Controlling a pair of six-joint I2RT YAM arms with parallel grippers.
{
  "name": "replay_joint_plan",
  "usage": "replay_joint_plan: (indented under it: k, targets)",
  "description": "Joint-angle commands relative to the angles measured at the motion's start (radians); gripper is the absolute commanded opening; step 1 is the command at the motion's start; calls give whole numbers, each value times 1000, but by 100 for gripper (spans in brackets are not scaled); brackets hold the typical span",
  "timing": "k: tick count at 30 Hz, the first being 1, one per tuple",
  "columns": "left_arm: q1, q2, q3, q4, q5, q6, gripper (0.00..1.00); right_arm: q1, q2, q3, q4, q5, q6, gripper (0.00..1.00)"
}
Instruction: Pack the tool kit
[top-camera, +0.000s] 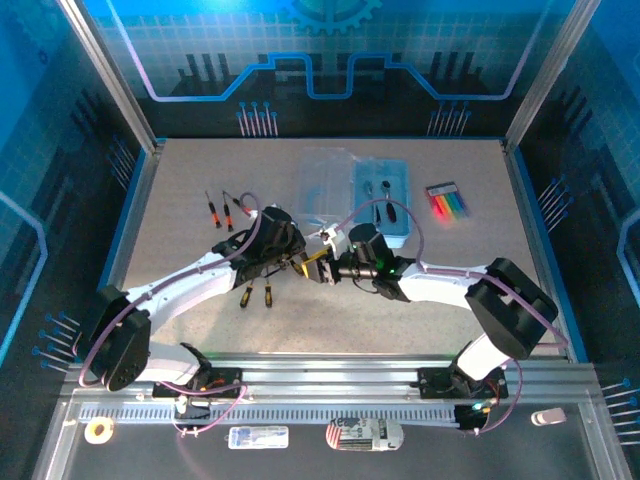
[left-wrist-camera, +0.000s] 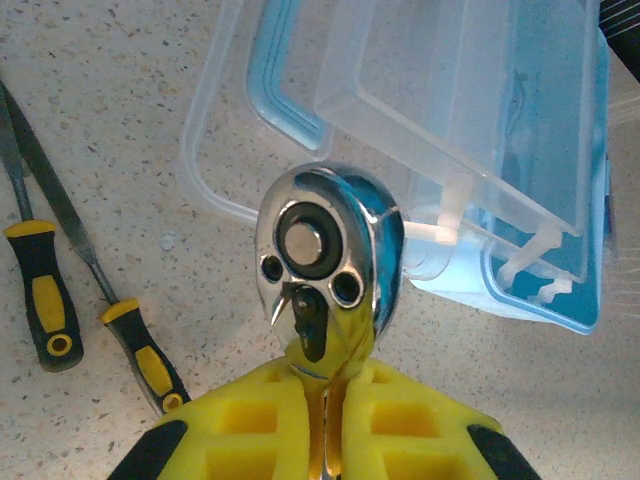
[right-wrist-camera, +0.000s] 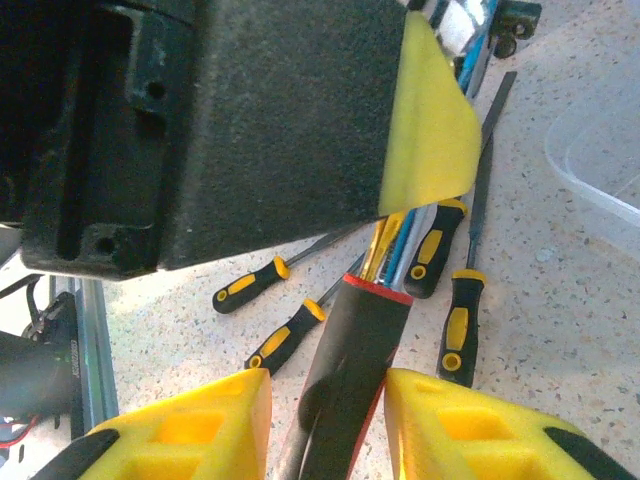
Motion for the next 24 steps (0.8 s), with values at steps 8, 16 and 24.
replay_joint_plan:
  k: [8,16,24]
  targets:
    - [-19,-22,17,67,-8,-12,3,8,6,34,-46,42,-16,40]
    - [-25,-17,7,104,12,-22,4,0,33,40,-31,9,6,30]
    - [-25,-34,5,81,-1,-12,28,1,11,21,-12,30,9,12]
